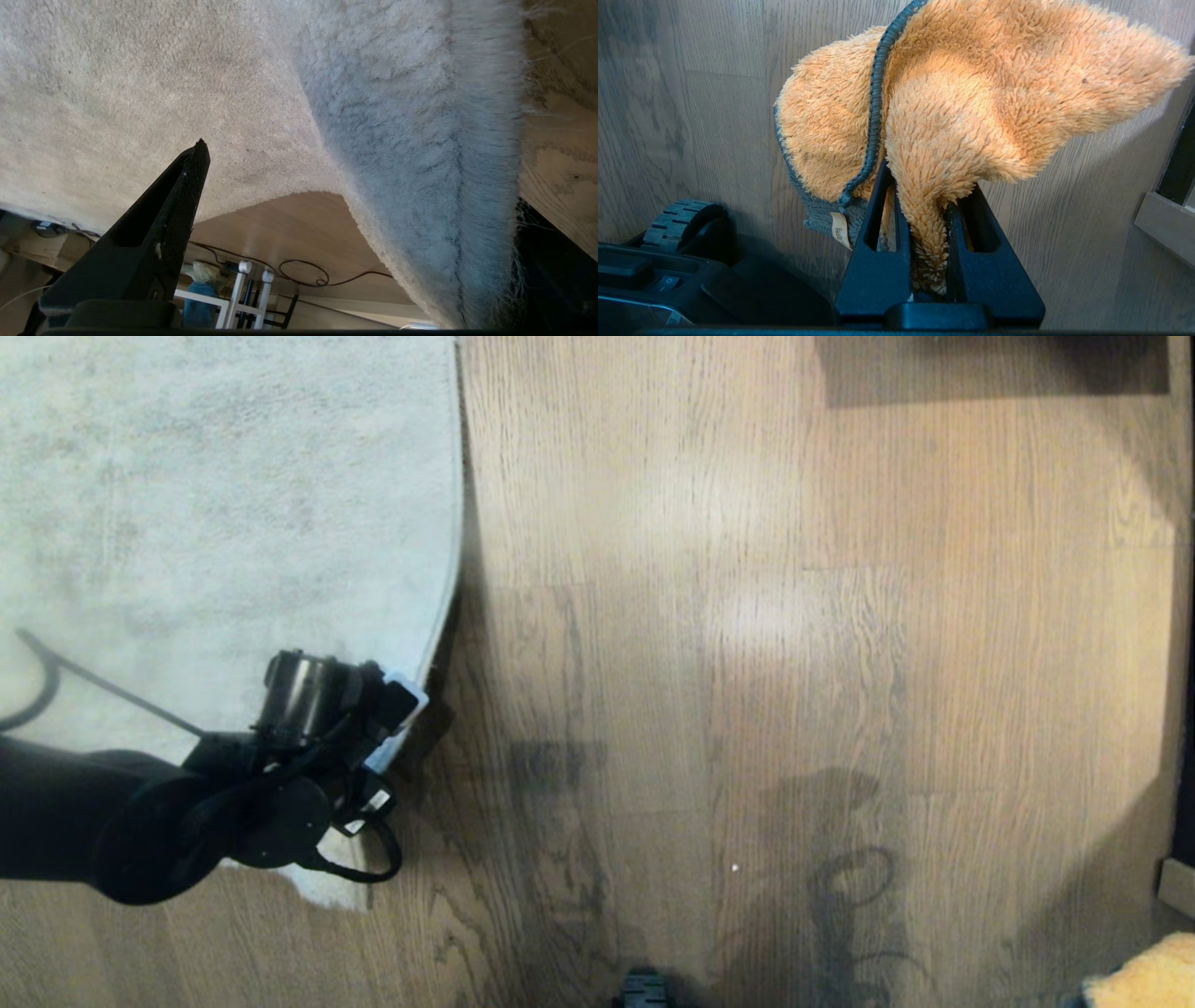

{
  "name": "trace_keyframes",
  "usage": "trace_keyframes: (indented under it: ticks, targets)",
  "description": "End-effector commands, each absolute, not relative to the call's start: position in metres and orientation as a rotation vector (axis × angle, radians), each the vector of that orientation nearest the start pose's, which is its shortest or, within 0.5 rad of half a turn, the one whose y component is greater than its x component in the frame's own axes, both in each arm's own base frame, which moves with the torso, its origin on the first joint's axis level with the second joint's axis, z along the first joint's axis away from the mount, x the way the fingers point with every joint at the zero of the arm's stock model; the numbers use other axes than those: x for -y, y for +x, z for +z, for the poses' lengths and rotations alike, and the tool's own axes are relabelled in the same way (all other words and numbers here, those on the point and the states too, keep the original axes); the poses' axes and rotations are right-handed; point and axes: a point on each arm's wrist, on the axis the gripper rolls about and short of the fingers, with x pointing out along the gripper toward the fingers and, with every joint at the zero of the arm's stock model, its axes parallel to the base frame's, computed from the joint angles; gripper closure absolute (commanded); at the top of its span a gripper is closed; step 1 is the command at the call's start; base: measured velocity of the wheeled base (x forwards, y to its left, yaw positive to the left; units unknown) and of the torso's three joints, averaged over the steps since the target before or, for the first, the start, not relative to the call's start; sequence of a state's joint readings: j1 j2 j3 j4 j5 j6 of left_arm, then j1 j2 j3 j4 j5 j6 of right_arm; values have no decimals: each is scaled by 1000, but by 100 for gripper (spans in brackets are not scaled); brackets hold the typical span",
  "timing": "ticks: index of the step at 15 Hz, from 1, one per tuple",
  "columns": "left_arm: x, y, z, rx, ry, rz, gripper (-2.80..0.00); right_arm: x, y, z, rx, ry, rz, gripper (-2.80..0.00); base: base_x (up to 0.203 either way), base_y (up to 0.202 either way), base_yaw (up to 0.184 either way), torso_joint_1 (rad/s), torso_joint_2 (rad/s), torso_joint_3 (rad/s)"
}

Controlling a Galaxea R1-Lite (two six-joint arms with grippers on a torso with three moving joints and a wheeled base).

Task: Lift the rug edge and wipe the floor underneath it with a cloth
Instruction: Lift up the carpet

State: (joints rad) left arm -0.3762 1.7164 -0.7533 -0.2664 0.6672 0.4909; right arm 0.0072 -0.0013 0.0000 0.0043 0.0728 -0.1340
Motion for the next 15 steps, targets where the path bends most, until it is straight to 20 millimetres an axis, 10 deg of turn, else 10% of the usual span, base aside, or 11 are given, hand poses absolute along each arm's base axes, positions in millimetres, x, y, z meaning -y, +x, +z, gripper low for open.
trace_keyframes:
  ticks: [1, 10, 11, 15]
  targets:
    - [88, 266, 134, -675, 823, 136, -280, -1, -23, 75, 1, -135, 81, 0, 0, 0, 0, 0, 0, 0]
    - [83, 262, 127, -701, 825, 143, -280, -1, -23, 75, 1, -135, 81, 0, 0, 0, 0, 0, 0, 0]
    - [83, 263, 126, -701, 823, 143, 0, -1, -23, 75, 1, -135, 81, 0, 0, 0, 0, 0, 0, 0]
    - [84, 263, 124, -704, 819, 142, 0, -1, -23, 75, 1, -135, 81, 0, 0, 0, 0, 0, 0, 0]
